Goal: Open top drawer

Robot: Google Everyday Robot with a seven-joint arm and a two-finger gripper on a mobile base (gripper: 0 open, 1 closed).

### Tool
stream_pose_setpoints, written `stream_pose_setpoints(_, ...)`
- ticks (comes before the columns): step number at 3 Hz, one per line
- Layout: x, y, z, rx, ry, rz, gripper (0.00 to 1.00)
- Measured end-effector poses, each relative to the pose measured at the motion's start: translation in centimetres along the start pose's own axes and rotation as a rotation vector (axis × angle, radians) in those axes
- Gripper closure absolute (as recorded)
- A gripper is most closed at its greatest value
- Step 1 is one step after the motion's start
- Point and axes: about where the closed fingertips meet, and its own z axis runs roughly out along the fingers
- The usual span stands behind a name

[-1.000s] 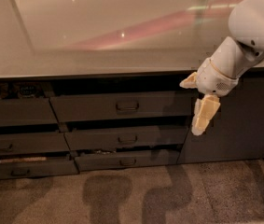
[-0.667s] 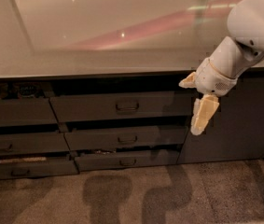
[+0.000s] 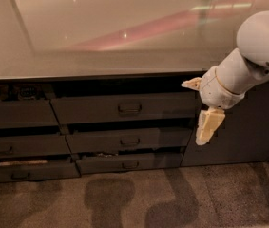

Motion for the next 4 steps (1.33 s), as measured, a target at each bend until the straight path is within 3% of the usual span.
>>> stream_pose_setpoints(1,0.0,0.0,0.0,-0.001,-0.001,0.000,0.00)
stream_pose_setpoints(2,-1.4,-1.3,1.3,-0.045,0.000,-0.032,0.00)
stream_pose_setpoints(4,-6.7,-3.6,4.9,-0.121,0.003,-0.140,0.00)
